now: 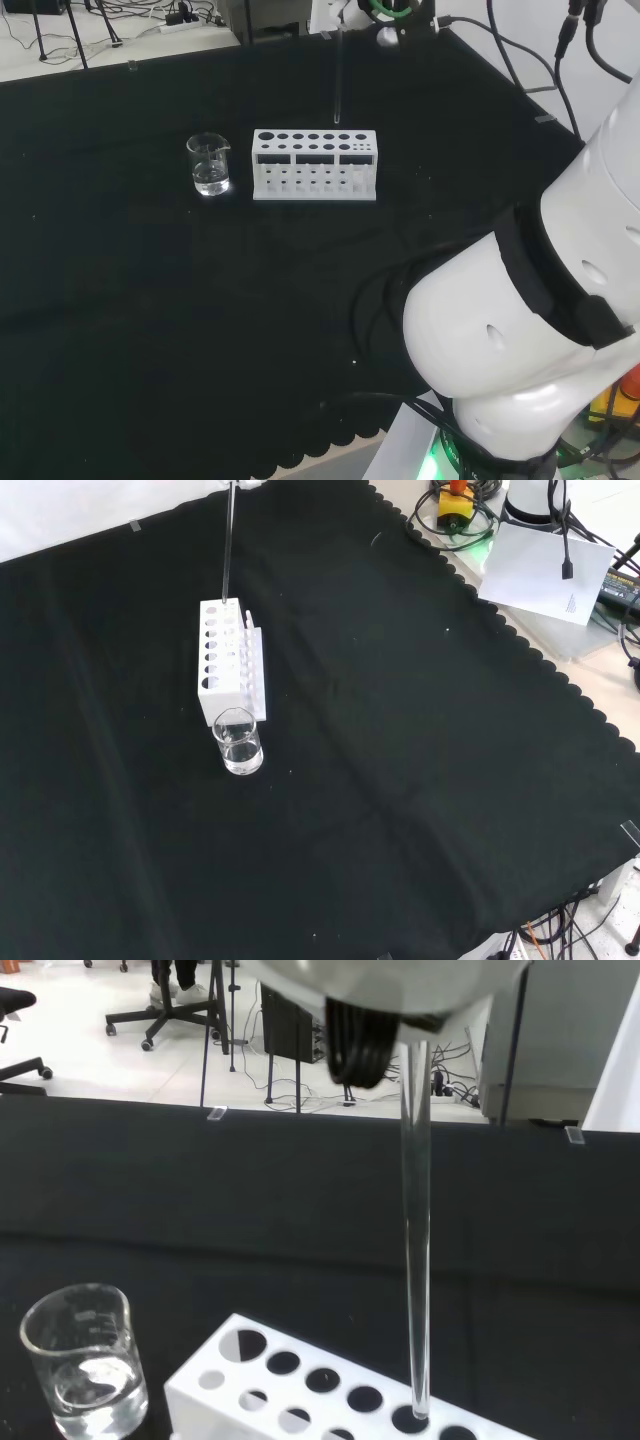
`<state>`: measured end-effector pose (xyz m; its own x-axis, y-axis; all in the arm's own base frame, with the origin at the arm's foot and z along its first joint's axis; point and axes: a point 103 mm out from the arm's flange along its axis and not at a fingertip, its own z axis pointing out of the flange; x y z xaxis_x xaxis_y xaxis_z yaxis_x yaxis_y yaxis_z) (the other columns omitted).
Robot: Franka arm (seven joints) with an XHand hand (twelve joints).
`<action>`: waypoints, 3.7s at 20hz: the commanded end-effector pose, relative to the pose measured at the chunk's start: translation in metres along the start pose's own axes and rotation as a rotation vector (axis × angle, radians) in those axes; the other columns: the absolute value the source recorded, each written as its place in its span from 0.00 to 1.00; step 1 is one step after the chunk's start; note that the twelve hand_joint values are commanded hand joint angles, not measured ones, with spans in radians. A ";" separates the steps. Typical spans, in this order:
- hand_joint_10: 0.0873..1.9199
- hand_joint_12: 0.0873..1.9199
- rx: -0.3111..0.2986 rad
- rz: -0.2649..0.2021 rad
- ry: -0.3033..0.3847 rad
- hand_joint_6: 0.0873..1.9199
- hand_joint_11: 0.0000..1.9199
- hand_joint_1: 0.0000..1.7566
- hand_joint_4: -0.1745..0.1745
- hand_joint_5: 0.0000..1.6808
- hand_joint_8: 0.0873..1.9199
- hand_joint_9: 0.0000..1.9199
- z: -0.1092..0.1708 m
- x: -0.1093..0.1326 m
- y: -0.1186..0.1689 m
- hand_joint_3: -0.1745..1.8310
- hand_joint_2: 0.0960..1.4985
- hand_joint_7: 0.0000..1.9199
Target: Put the glass rod back on the white test tube rack.
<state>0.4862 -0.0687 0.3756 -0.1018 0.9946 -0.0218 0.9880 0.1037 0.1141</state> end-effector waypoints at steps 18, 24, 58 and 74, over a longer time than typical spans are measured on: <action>0.42 0.38 0.048 0.036 0.020 0.35 0.88 0.75 0.00 0.65 0.58 0.89 0.041 -0.012 0.001 0.46 0.42 0.62; 0.42 0.38 0.050 0.040 0.024 0.35 0.88 0.75 0.00 0.65 0.58 0.89 0.048 -0.010 0.003 0.46 0.42 0.62; 0.42 0.38 0.170 0.040 0.046 0.35 0.88 0.75 0.00 0.65 0.58 0.89 0.102 -0.034 0.029 0.46 0.42 0.62; 0.42 0.38 0.230 0.060 0.044 0.36 0.88 0.75 0.00 0.65 0.58 0.89 0.118 -0.034 0.033 0.46 0.42 0.62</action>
<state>0.5333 -0.1041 0.2685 -0.0501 0.9984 0.0245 0.9940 0.0522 -0.0960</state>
